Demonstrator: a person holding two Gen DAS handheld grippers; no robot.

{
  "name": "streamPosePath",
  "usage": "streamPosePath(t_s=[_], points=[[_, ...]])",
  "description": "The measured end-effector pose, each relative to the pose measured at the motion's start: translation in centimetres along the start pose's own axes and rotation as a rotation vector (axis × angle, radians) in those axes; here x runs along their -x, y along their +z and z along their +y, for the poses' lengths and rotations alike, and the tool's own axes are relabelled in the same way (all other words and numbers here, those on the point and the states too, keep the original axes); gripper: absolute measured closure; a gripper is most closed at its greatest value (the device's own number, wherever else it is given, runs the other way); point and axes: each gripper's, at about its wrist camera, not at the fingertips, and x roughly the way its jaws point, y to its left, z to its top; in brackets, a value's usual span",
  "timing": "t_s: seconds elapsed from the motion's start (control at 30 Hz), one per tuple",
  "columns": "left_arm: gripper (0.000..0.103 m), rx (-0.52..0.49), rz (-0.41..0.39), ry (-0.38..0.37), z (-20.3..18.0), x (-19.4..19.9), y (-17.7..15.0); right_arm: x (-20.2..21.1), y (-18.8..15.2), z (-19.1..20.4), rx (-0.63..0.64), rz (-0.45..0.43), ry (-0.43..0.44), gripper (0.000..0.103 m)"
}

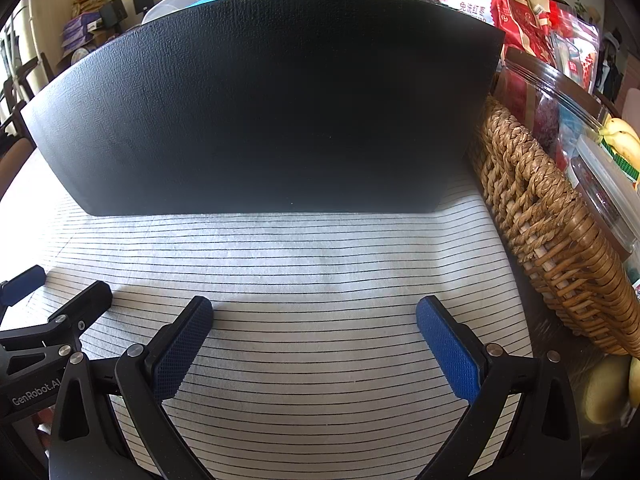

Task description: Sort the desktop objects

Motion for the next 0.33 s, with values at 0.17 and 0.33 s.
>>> streamPosePath(t_s=[0.17, 0.33], points=[[0.0, 0.0, 0.0, 0.0, -0.02, 0.01, -0.01, -0.03, 0.06, 0.07, 0.0, 0.0, 0.0, 0.0], [0.0, -0.001, 0.0, 0.002, 0.03, 0.0, 0.01, -0.05, 0.1, 0.11, 0.0, 0.0, 0.0, 0.0]])
